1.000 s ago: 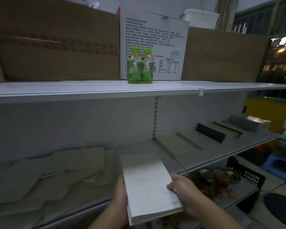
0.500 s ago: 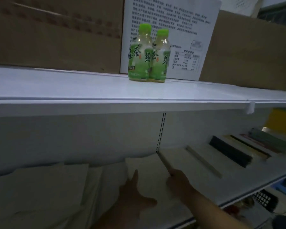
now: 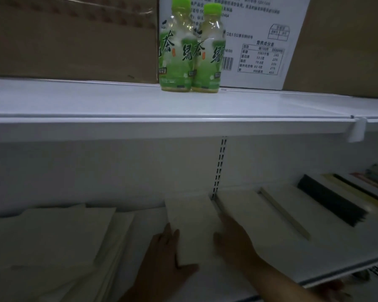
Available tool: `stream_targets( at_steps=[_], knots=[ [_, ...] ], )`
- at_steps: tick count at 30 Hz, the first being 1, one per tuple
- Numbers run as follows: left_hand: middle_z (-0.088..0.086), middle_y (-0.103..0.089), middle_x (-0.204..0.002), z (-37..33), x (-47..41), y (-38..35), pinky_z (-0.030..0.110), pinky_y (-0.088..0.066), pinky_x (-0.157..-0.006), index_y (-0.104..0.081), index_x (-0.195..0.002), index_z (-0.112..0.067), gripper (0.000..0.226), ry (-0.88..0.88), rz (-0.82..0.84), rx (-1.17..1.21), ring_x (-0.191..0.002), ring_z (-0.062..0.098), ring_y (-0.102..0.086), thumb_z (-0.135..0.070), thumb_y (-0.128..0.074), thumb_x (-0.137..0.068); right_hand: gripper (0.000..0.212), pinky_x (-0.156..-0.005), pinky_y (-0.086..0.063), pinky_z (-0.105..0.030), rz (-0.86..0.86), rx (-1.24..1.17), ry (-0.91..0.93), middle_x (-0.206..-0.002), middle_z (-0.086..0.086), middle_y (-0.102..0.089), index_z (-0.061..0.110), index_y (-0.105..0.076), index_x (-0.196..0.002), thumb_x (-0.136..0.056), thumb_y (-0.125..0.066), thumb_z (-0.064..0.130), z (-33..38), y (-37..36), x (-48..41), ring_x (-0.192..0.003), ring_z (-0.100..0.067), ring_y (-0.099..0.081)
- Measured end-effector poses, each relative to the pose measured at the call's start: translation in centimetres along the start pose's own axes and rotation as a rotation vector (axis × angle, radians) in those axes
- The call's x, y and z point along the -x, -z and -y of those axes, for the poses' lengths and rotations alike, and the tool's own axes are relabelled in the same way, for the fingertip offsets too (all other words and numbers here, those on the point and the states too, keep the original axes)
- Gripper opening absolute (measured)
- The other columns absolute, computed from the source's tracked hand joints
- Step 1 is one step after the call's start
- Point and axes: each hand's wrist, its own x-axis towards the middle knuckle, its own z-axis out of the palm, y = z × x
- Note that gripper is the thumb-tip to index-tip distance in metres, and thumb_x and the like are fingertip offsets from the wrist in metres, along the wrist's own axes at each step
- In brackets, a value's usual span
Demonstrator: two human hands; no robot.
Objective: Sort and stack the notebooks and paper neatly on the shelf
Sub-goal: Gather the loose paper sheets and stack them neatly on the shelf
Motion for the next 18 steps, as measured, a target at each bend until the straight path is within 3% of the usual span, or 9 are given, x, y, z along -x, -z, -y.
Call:
stream_targets(
  at_steps=[1,2,3,5,7,10,18],
  knots=[
    [0.003,-0.07,-0.109,0.0,0.0,0.0,0.03,-0.057,-0.067,-0.072,-0.108,-0.016,0.103,-0.001,-0.023,-0.017,-0.083,0.022,-0.07,-0.089,-0.032,-0.048,0.057,-0.108,-0.029,-0.024,-0.019,0.039,0.059,-0.144,-0.006,-0.042,0.013,-0.037,-0.142,-0.088,-0.04,0.03,-0.5,0.1,0.4,-0.133,-0.019,-0.04],
    [0.0,-0.073,-0.089,-0.3,0.2,0.1,0.029,-0.057,-0.057,-0.074,-0.1,-0.017,0.098,0.013,-0.061,0.001,-0.07,0.019,-0.069,-0.089,-0.036,-0.046,0.058,-0.108,-0.028,-0.023,-0.028,0.07,0.098,-0.142,-0.006,-0.044,0.011,-0.043,-0.138,-0.085,-0.035,0.032,-0.9,0.0,0.6,-0.132,-0.019,-0.041],
    [-0.001,-0.071,-0.08,-0.4,0.3,0.1,0.029,-0.056,-0.056,-0.074,-0.102,-0.017,0.098,0.002,-0.063,0.02,-0.067,0.019,-0.068,-0.089,-0.039,-0.045,0.06,-0.107,-0.03,-0.022,-0.046,0.087,0.127,-0.139,-0.007,-0.047,0.011,-0.048,-0.134,-0.08,-0.032,0.033,-1.3,-0.2,0.8,-0.13,-0.019,-0.044],
    [0.001,-0.067,-0.091,-0.5,0.4,0.4,0.03,-0.054,-0.072,-0.065,-0.121,-0.02,0.106,0.035,-0.058,0.046,-0.085,0.019,-0.067,-0.09,-0.039,-0.045,0.057,-0.095,-0.044,-0.023,-0.157,0.115,0.153,-0.124,-0.009,-0.06,0.008,-0.06,-0.119,-0.075,-0.035,0.034,-2.3,-1.1,0.3,-0.116,-0.021,-0.058],
    [0.005,-0.056,-0.116,-0.5,0.3,0.2,0.029,-0.043,-0.093,-0.04,-0.143,-0.024,0.119,0.074,-0.022,0.048,-0.11,0.021,-0.056,-0.091,-0.036,-0.045,0.052,-0.076,-0.055,-0.028,-0.204,0.071,0.172,-0.103,-0.011,-0.07,0.007,-0.069,-0.099,-0.074,-0.032,0.034,-2.8,-2.1,0.0,-0.095,-0.024,-0.069],
    [0.003,-0.048,-0.121,-0.7,0.4,0.4,0.025,-0.036,-0.096,-0.026,-0.149,-0.026,0.133,0.073,0.034,-0.011,-0.115,0.019,-0.051,-0.1,-0.028,-0.039,0.043,-0.059,-0.056,-0.026,-0.135,0.16,0.167,-0.088,-0.009,-0.072,0.011,-0.073,-0.082,-0.07,-0.035,0.029,-3.0,-2.7,-0.2,-0.077,-0.023,-0.071],
    [0.002,-0.043,-0.128,-1.7,1.0,0.9,0.019,-0.031,-0.101,-0.024,-0.15,-0.029,0.135,0.129,0.071,0.01,-0.119,0.016,-0.046,-0.101,-0.02,-0.035,0.043,-0.062,-0.058,-0.038,-0.132,0.223,0.199,-0.089,-0.016,-0.072,0.007,-0.075,-0.077,-0.072,-0.036,0.025,-3.5,-3.1,-0.5,-0.08,-0.033,-0.071]
  ],
)
